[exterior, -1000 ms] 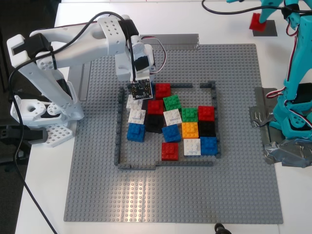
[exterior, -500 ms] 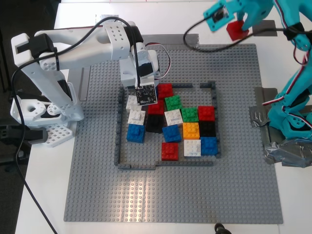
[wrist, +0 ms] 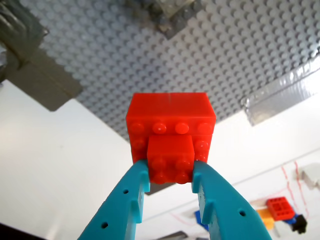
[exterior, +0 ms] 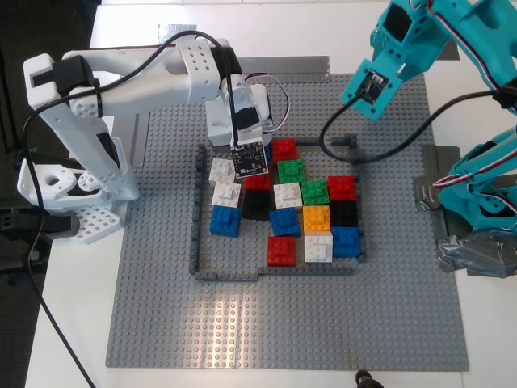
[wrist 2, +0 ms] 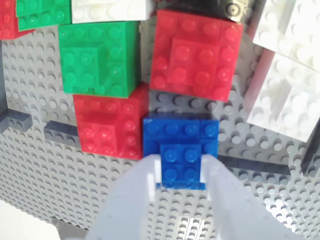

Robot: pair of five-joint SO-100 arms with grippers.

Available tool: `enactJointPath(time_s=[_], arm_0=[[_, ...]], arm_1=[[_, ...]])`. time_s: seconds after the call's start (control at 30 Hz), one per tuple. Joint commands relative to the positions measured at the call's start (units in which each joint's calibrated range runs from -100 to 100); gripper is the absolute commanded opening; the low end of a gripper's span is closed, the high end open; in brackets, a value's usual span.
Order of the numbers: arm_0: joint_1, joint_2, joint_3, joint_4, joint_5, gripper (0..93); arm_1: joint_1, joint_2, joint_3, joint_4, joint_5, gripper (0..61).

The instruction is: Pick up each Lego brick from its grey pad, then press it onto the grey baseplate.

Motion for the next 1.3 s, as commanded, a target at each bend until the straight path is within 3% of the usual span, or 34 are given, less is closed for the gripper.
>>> enactJointPath(time_s=[0.0,0.13,0.23,0.73,0.87,0.97,1.27], arm_0=[[-3.4,-3.1,2.97,0.7,1.2,0.0],[-6.09,-3.1,6.41,0.7,1.2,0.0],[-8.26,-3.02,8.21,0.7,1.2,0.0],[-11.31,-2.68,8.75,0.7,2.96,0.0],[-11.09,-2.93,8.66,0.7,4.42,0.0],[-10.95,-2.93,8.66,0.7,5.3,0.0],[-11.31,-3.1,8.3,0.7,5.69,0.0]], arm_1=[[-0.04,-0.13,-3.69,-0.55,0.15,3.5],[-0.11,-0.13,-3.51,0.1,0.35,6.1],[0.18,-0.38,-3.42,0.35,0.1,14.3],[-0.47,-3.39,-3.51,3.44,0.84,16.2],[-0.47,-4.07,-3.42,4.09,1.23,14.0],[-0.26,-4.5,-3.33,4.25,1.91,0.5],[1.2,-7.08,-1.79,3.03,2.94,0.4]])
